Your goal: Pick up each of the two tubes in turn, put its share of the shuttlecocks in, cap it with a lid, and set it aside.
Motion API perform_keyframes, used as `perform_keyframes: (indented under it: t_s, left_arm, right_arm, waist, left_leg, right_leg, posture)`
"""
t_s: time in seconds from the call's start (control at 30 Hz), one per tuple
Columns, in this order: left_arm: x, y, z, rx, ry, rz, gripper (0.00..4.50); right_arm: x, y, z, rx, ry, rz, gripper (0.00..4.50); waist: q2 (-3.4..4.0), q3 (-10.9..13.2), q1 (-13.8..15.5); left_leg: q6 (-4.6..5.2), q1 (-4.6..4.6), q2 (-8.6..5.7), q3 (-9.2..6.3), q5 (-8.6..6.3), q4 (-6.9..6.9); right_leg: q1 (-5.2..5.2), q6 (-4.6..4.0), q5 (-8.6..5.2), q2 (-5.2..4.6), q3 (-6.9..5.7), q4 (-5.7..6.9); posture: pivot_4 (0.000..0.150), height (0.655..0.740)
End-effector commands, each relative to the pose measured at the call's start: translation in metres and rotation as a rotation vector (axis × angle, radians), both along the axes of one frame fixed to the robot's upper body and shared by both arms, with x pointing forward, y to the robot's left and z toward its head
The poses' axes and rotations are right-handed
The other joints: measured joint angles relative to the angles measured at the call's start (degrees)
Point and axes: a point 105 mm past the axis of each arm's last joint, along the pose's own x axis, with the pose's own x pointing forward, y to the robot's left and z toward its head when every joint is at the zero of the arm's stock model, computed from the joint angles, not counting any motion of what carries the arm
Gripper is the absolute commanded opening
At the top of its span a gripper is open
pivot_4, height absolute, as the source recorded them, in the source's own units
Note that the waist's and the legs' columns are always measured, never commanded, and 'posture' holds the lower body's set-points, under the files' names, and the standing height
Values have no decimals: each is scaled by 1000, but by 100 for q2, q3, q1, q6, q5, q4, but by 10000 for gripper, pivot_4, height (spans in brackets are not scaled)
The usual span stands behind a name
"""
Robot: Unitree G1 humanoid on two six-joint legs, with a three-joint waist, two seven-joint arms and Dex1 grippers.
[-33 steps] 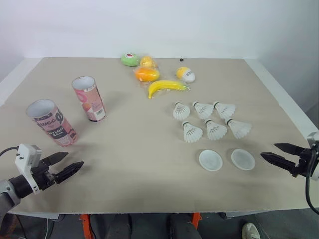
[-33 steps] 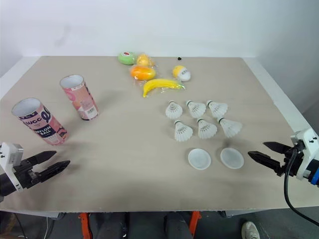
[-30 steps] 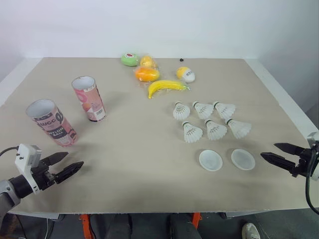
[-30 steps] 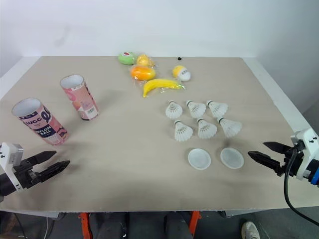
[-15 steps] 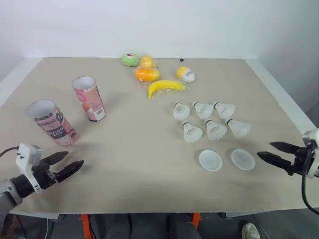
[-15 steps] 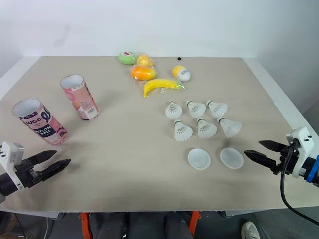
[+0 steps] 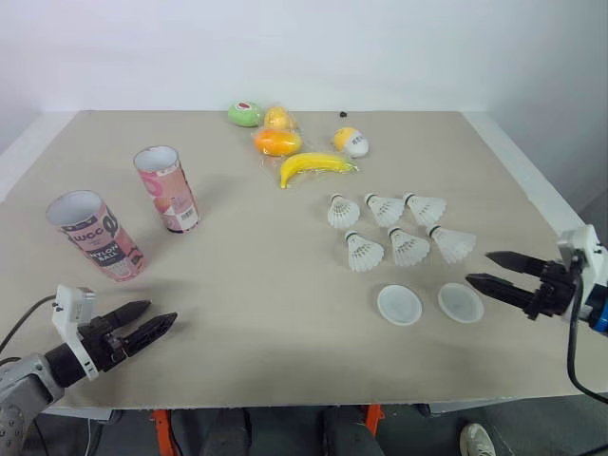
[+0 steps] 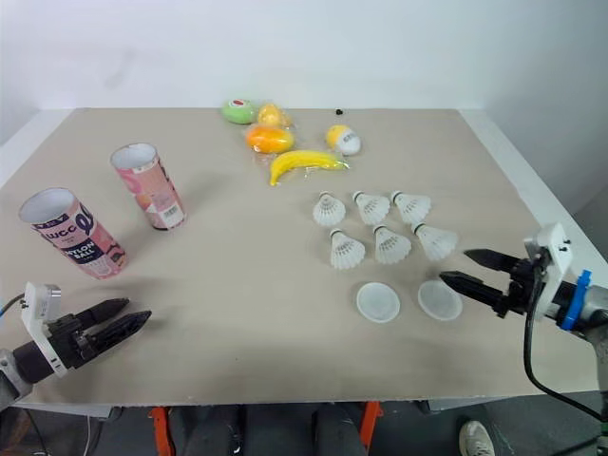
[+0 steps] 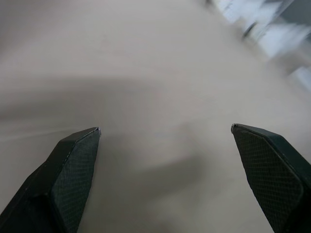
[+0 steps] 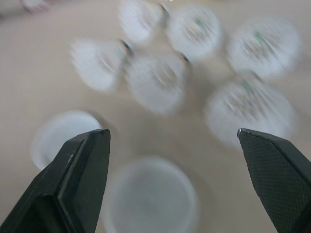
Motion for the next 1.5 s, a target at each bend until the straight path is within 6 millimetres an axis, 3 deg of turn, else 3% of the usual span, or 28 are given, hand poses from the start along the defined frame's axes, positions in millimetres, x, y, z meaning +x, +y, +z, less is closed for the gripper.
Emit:
perform_keyframes:
  t_s: [0.03, 0.17, 0.3, 0.47, 0.63, 0.87, 1.27, 1.5]
  left_arm:
    - [-2, 17, 9, -12, -68, 92, 45000]
    - [-6, 41, -3, 172, -141, 239, 45000]
    - [-12, 60, -9, 248, -196, 347, 45000]
    - [-8, 87, -15, 319, -211, 470, 45000]
    - [19, 97, -13, 335, -222, 476, 45000]
    - [62, 89, -5, 372, -252, 359, 45000]
    - [105, 88, 6, 414, -257, 262, 45000]
    - [127, 67, 9, 429, -270, 167, 45000]
  right_arm:
    - [-7, 38, 15, 10, -41, 159, 44716]
    - [-16, 94, 28, 31, -97, 360, 44716]
    - [-19, 135, 34, 37, -150, 493, 44716]
    - [0, 175, 34, 1, -246, 503, 44716]
    - [7, 189, 33, -19, -302, 472, 44716]
    - [8, 191, 34, -12, -337, 406, 44716]
    - [-4, 184, 38, 3, -351, 361, 44716]
    - [-10, 183, 40, -4, -362, 350, 44716]
  waist:
    - [0, 0, 3]
    - [0, 0, 0]
    - [-12, -2, 16]
    - [-24, -4, 44]
    - [-27, -6, 61]
    - [-29, -7, 55]
    - [-28, -7, 58]
    - [-29, -7, 51]
  left_leg:
    - [0, 0, 0, -1, 0, 0]
    - [-5, -1, 0, 0, -4, -1]
    - [-7, 1, 3, -2, -5, 0]
    - [-9, -1, 2, -1, -6, 2]
    - [-9, -7, 5, -3, -6, -2]
    - [-11, -7, 16, -5, -4, -5]
    - [-13, -5, 22, -15, -5, -19]
    - [-15, -8, 22, -15, -4, -17]
  right_leg:
    - [0, 0, 0, 1, 0, 1]
    - [-1, -1, -4, 1, 1, 0]
    - [-2, -5, -2, 5, 1, 0]
    - [-14, -5, -2, -1, 1, -3]
    - [-6, -10, -1, -1, -9, -2]
    - [-7, -14, 2, 15, -12, 0]
    - [-7, -1, 4, 29, -15, 7]
    - [-7, 4, 7, 31, -15, 6]
  posture:
    - [1500, 6917]
    - [1500, 6917]
    - [1500, 6917]
    - [1500, 6917]
    - [1500, 6917]
    - [1500, 6917]
    - [1500, 6917]
    - [1500, 6917]
